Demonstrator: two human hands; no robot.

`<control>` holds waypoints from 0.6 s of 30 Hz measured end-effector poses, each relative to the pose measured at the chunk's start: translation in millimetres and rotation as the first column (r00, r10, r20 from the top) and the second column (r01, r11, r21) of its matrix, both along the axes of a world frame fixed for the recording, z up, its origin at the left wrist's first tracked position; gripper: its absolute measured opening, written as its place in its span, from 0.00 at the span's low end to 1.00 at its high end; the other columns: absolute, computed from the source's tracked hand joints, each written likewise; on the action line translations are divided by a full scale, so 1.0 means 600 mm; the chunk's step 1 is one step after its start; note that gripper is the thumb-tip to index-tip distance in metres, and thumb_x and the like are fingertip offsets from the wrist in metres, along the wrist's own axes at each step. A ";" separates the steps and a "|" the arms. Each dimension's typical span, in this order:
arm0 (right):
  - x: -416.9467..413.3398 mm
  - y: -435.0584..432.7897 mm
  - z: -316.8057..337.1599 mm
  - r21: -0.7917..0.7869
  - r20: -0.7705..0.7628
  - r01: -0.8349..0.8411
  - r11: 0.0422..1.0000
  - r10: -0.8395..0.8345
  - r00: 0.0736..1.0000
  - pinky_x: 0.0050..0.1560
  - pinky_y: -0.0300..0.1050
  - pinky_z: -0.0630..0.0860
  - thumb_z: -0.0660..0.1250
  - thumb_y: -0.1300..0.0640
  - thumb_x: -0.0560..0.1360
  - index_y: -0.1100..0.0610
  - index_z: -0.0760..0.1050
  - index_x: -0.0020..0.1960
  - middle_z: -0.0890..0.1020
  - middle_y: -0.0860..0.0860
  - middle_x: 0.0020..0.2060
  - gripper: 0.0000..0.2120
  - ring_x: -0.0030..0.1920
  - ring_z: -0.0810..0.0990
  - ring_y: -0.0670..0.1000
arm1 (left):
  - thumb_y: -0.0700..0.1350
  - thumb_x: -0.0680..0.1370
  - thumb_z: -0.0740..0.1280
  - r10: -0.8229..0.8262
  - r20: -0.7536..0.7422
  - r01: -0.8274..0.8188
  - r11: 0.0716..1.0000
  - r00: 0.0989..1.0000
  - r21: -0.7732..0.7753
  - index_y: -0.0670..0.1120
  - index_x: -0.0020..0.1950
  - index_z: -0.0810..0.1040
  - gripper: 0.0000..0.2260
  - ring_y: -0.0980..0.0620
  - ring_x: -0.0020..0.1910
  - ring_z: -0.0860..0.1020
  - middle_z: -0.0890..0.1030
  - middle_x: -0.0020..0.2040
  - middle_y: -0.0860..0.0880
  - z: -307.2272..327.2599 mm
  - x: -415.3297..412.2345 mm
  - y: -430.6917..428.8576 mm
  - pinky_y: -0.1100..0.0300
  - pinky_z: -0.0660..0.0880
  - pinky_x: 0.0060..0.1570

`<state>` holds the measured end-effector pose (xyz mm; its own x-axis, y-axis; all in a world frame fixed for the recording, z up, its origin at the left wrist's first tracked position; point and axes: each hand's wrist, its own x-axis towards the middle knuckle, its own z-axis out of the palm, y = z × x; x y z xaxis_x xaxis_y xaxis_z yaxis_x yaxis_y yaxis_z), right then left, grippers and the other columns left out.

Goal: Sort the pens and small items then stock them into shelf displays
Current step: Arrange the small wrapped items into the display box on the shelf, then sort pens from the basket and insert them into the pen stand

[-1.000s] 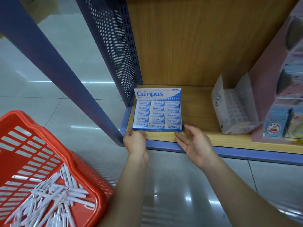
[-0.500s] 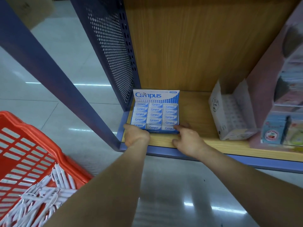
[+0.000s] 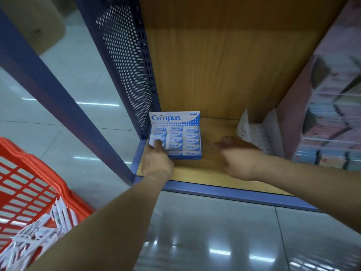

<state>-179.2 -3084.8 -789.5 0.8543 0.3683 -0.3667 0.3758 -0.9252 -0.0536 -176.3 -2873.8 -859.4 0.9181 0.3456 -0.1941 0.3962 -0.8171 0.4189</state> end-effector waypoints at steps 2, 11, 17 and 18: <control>-0.024 -0.035 0.014 0.002 0.081 0.047 0.999 -0.046 0.996 0.59 0.51 0.73 0.63 0.61 0.71 0.51 0.62 0.70 0.66 0.53 0.64 0.29 0.65 0.66 0.56 | 0.40 0.75 0.64 -0.166 0.007 0.166 0.986 0.986 0.016 0.49 0.66 0.68 0.20 0.41 0.56 0.75 0.69 0.62 0.44 0.011 -0.010 -0.025 0.52 0.72 0.49; -0.102 -0.104 -0.041 0.270 0.011 0.245 0.931 -0.258 0.966 0.63 0.49 0.69 0.63 0.63 0.71 0.51 0.58 0.73 0.65 0.56 0.68 0.33 0.66 0.68 0.60 | 0.42 0.74 0.62 -0.568 0.004 0.568 0.823 0.823 -0.028 0.50 0.69 0.70 0.22 0.45 0.58 0.75 0.74 0.63 0.45 0.053 -0.082 -0.120 0.58 0.70 0.60; -0.120 -0.075 -0.041 0.340 0.038 0.081 0.937 -0.099 0.994 0.62 0.50 0.72 0.62 0.61 0.71 0.50 0.60 0.73 0.66 0.53 0.66 0.32 0.64 0.70 0.58 | 0.42 0.76 0.64 -0.641 0.026 0.642 0.767 0.767 -0.008 0.50 0.70 0.69 0.22 0.49 0.61 0.74 0.73 0.65 0.47 0.073 -0.105 -0.139 0.62 0.66 0.61; -0.125 -0.071 -0.038 0.299 0.053 0.050 0.953 -0.069 0.996 0.61 0.50 0.72 0.62 0.61 0.71 0.49 0.59 0.73 0.65 0.53 0.67 0.32 0.64 0.71 0.58 | 0.42 0.76 0.63 -0.648 0.021 0.649 0.761 0.761 0.002 0.50 0.70 0.69 0.22 0.49 0.61 0.74 0.73 0.65 0.47 0.080 -0.106 -0.134 0.62 0.66 0.61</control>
<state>-254.0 -3127.6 -812.2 0.8958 0.3999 -0.1938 0.3316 -0.8919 -0.3076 -239.9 -2954.4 -811.4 0.9262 -0.3345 -0.1740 -0.2358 -0.8739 0.4251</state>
